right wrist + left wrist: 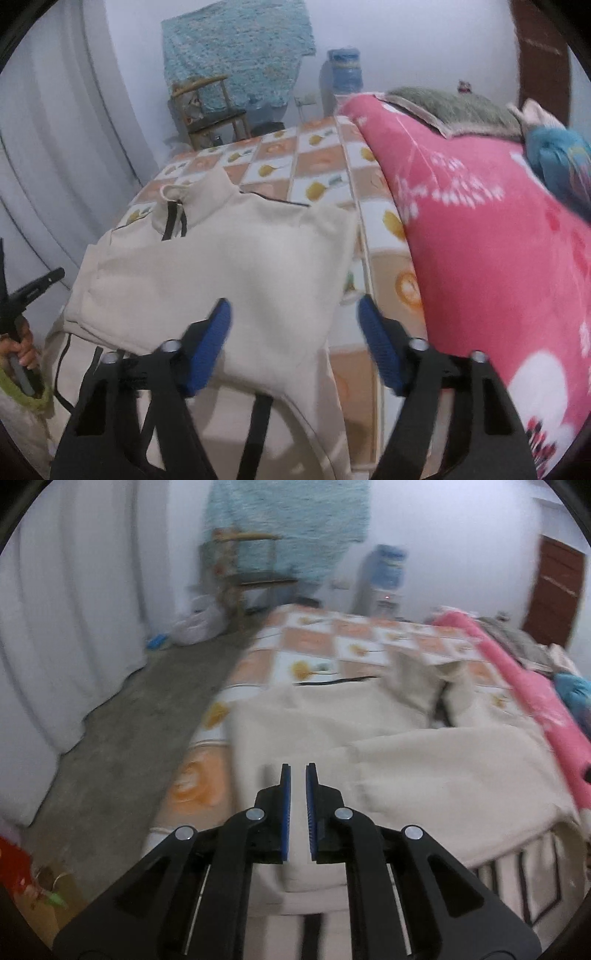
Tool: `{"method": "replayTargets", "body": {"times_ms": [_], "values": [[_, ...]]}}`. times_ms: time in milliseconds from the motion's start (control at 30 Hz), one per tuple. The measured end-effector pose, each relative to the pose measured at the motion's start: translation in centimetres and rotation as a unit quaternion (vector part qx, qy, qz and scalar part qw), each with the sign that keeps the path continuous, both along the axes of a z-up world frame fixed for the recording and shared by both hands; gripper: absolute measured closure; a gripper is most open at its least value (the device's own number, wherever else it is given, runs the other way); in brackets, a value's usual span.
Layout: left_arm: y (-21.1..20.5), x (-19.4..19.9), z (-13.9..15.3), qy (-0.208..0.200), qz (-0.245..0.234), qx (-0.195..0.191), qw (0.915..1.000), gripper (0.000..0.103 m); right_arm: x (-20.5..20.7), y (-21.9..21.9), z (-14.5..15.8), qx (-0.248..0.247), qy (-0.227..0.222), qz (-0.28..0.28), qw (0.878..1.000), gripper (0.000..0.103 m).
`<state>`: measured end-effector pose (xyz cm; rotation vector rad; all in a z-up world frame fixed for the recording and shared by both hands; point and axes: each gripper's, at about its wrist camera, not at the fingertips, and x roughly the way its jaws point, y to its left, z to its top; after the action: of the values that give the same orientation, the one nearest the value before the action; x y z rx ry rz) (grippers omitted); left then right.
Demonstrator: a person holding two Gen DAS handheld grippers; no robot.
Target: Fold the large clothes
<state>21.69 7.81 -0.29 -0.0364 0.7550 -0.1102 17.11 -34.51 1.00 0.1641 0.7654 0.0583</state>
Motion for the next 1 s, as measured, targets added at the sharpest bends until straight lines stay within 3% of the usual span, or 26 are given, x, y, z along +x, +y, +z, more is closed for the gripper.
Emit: {"method": "replayTargets", "body": {"times_ms": [67, 167, 267, 300, 400, 600, 700, 767, 867, 1000], "values": [[-1.3, 0.2, -0.7, 0.015, -0.020, 0.007, 0.9997, 0.094, 1.2, 1.0, -0.2, -0.004, 0.008, 0.019, 1.000, 0.054], [-2.3, 1.3, -3.8, 0.072, -0.015, 0.026, 0.9970, 0.094, 3.0, 2.4, -2.2, -0.005, 0.039, 0.043, 0.998, 0.061], [-1.9, 1.0, -4.6, 0.061, -0.011, 0.021, 0.9978, 0.094, 4.1, 2.2, -5.4, -0.032, 0.081, 0.027, 0.996, 0.062], [-1.8, 0.9, -4.6, 0.062, -0.012, 0.023, 0.9978, 0.094, 4.0, 1.6, -6.1, -0.016, 0.080, 0.027, 0.996, 0.062], [-1.6, 0.9, -4.6, 0.064, -0.014, 0.022, 0.9976, 0.094, 3.6, 0.4, -5.3, 0.014, 0.084, 0.010, 0.996, 0.069], [-1.4, 0.6, -4.3, 0.069, -0.009, 0.010, 0.9976, 0.090, 0.8, 0.4, -3.7, -0.005, 0.080, -0.021, 0.997, 0.069], [-1.5, -0.5, -3.2, 0.060, -0.017, 0.011, 0.9980, 0.071, -1.6, 1.3, -2.5, -0.010, 0.065, -0.016, 0.998, 0.065], [-1.7, -1.8, -2.2, 0.051, -0.030, 0.011, 0.9982, 0.052, -3.1, 2.3, -2.0, -0.016, 0.058, -0.010, 0.998, 0.047], [-2.0, -4.1, -1.0, 0.040, -0.045, 0.018, 0.9980, 0.031, -5.9, 4.3, -1.6, -0.015, 0.052, 0.012, 0.998, 0.031], [-2.6, -7.9, -0.5, 0.044, -0.060, 0.033, 0.9967, 0.019, -9.4, 7.8, -2.6, -0.040, 0.066, 0.046, 0.996, 0.022]]}}
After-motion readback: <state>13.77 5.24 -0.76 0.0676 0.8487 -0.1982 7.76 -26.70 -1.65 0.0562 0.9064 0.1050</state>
